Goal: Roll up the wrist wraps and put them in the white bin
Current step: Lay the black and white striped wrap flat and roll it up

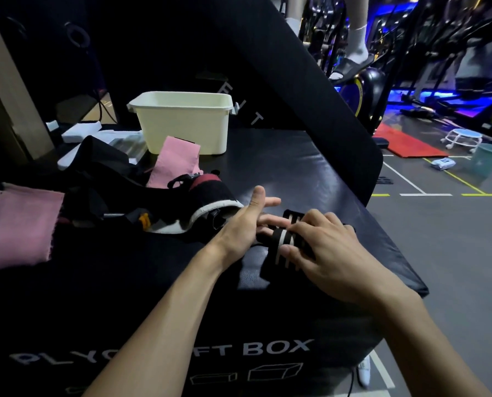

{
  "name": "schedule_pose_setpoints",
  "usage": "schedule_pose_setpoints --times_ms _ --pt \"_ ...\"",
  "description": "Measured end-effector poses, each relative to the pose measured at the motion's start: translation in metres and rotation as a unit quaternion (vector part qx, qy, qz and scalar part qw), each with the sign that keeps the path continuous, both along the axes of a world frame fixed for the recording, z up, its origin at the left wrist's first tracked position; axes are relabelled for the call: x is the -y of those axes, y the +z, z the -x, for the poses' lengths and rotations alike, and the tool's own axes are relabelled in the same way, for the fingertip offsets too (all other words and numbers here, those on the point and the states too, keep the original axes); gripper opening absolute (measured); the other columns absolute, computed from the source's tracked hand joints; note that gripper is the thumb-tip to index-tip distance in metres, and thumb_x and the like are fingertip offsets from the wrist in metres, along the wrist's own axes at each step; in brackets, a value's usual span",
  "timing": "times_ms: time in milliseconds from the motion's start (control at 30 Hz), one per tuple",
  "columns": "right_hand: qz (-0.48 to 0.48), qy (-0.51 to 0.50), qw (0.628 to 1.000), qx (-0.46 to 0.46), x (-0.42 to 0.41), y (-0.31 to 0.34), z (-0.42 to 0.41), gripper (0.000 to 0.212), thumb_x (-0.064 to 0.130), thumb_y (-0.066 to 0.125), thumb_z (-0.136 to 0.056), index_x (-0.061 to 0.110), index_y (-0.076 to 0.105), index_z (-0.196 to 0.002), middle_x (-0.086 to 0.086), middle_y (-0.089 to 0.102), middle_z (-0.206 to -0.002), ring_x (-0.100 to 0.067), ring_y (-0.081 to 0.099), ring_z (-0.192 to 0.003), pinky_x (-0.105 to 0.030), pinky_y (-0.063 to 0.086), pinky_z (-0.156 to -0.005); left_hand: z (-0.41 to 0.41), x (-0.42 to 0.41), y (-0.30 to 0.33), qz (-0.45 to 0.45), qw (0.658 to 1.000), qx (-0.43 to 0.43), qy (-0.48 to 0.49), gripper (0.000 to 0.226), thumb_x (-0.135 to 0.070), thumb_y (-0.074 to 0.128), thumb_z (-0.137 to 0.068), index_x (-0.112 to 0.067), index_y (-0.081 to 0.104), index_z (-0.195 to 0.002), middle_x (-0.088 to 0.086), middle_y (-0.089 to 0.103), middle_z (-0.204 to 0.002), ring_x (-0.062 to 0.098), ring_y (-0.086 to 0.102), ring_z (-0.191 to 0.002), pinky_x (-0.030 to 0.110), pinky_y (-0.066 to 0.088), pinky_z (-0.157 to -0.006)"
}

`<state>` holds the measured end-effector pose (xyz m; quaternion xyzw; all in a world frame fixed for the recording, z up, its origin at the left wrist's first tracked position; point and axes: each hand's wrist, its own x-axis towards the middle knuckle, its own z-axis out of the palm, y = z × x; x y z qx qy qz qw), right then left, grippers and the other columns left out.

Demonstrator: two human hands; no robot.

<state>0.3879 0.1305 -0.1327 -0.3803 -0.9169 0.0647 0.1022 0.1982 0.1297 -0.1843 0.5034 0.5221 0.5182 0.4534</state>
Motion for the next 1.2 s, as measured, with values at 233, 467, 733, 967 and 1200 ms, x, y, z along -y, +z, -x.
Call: schedule_pose_setpoints --times_ms 233,467,733,967,1200 --pt "-0.022 -0.050 0.998 -0.030 -0.008 -0.003 0.008 0.022 0.044 0.045 -0.104 0.035 0.039 -0.123 0.011 0.065 -0.106 -0.016 0.059 -0.105 -0.045 0.033 -0.093 -0.003 0.003 0.004 -0.011 0.999 0.029 0.021 0.083 -0.072 0.021 -0.086 -0.020 0.054 -0.141 0.006 0.076 -0.117 0.024 0.071 -0.112 0.018 0.053 -0.082" --pt "-0.026 -0.074 0.996 -0.037 -0.006 -0.007 0.014 0.014 0.036 0.042 -0.106 0.026 0.045 -0.116 0.007 0.059 -0.112 -0.025 0.060 -0.101 -0.046 0.034 -0.107 -0.004 0.006 0.004 -0.034 0.998 0.009 0.044 0.068 -0.064 0.025 -0.100 -0.019 0.060 -0.137 0.007 0.075 -0.120 0.017 0.071 -0.112 0.029 0.051 -0.102" --pt "-0.080 -0.113 0.986 -0.094 -0.016 -0.011 0.022 0.019 0.036 0.054 -0.100 0.032 0.058 -0.119 0.007 0.063 -0.114 -0.023 0.058 -0.109 -0.043 0.038 -0.093 -0.001 0.018 0.004 -0.037 0.998 -0.051 0.020 0.034 -0.016 0.037 -0.107 -0.012 0.064 -0.127 0.006 0.072 -0.120 0.003 0.069 -0.104 0.014 0.050 -0.085" --pt "-0.100 -0.130 0.983 -0.084 -0.018 -0.010 0.020 0.017 0.041 0.057 -0.097 0.025 0.063 -0.098 0.003 0.070 -0.102 -0.027 0.065 -0.103 -0.049 0.040 -0.099 0.002 0.025 -0.002 -0.068 0.960 -0.270 -0.027 0.070 -0.021 0.068 -0.079 -0.025 0.050 -0.146 -0.011 0.064 -0.135 -0.005 0.058 -0.123 0.020 0.045 -0.108" --pt "-0.022 -0.097 0.994 0.035 -0.027 -0.018 0.008 0.077 0.051 0.067 -0.089 0.021 0.032 -0.152 0.004 0.049 -0.150 -0.022 0.046 -0.138 -0.052 0.015 -0.123 -0.004 0.013 -0.009 -0.090 0.922 -0.374 0.037 0.064 -0.020 0.075 -0.087 -0.028 0.051 -0.146 -0.009 0.065 -0.135 0.007 0.059 -0.124 0.026 0.044 -0.108"
